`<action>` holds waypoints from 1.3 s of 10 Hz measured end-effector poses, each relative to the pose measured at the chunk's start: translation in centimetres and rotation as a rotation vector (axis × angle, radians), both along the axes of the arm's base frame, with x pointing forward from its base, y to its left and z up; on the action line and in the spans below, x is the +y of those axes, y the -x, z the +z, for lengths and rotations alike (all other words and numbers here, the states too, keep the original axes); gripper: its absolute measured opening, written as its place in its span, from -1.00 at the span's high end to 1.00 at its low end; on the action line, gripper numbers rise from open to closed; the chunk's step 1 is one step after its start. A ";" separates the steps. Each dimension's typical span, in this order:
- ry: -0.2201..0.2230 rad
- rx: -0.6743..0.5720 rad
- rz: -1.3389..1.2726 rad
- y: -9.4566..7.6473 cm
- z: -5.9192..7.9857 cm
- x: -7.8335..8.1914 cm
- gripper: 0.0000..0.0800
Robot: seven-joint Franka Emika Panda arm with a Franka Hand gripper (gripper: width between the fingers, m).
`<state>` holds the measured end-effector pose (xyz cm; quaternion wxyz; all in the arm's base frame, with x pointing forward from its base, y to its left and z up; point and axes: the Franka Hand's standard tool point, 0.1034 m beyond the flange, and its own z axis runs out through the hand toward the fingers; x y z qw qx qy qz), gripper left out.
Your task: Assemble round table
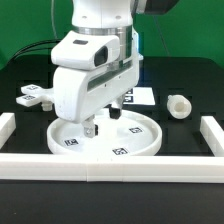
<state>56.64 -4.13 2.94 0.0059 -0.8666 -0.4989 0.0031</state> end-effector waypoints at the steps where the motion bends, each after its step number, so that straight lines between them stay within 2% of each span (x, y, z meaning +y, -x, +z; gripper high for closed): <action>1: 0.000 -0.001 -0.001 0.0 0.0 0.0 -0.62; 4: 0.000 -0.003 -0.001 0.0 0.0 0.0 -0.62; 7: 0.001 -0.021 -0.003 -0.4 0.1 -0.1 0.37; 8: 0.001 -0.037 -0.004 -0.7 0.1 -0.2 0.37; 9: 0.002 -0.044 -0.005 -0.8 0.2 -0.2 0.80; 10: 0.002 -0.045 -0.004 -0.8 0.2 -0.2 0.94; 11: 0.002 -0.046 -0.005 -0.8 0.2 -0.2 0.99; 13: 0.002 -0.046 -0.005 -0.8 0.2 -0.2 0.99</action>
Offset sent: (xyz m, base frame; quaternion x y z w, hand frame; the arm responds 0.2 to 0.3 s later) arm -0.0068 -0.0020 -0.0061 0.0141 -0.0050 0.0058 0.9999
